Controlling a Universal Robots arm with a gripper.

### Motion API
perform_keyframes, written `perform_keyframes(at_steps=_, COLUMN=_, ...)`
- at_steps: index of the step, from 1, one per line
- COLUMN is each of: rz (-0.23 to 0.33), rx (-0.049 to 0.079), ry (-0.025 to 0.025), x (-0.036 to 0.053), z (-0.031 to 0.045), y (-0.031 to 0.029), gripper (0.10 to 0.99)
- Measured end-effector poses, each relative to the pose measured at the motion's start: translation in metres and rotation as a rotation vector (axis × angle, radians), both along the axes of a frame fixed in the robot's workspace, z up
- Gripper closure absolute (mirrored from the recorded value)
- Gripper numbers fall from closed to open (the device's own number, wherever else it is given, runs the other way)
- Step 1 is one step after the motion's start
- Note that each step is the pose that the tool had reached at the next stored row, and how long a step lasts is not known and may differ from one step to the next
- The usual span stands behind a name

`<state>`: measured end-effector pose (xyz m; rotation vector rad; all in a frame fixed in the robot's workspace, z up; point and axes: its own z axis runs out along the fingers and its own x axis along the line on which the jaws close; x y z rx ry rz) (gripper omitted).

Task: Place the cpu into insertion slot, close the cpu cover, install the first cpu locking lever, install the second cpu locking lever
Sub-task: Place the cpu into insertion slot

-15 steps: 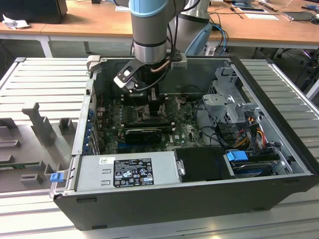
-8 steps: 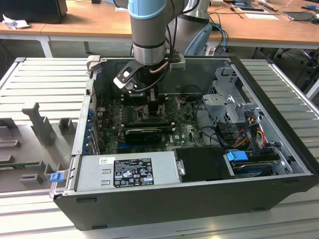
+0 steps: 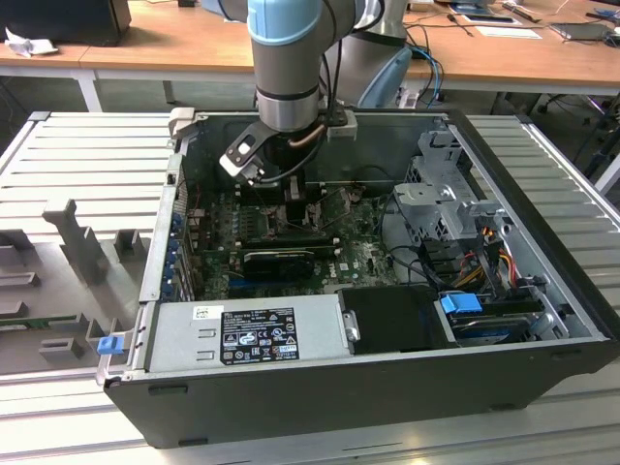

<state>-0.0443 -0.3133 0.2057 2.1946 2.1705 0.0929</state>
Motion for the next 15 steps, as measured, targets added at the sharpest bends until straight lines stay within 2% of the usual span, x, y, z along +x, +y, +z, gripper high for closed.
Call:
perform_keyframes(at_steps=9, rz=0.0, rx=-0.001, ry=0.0003, x=-0.0002, z=-0.0047, y=-0.0013, gripper=0.557)
perform_keyframes(at_steps=15, rz=-0.001, rx=0.0, ry=0.0, x=-0.0002, z=-0.0042, y=-0.0026, gripper=0.557)
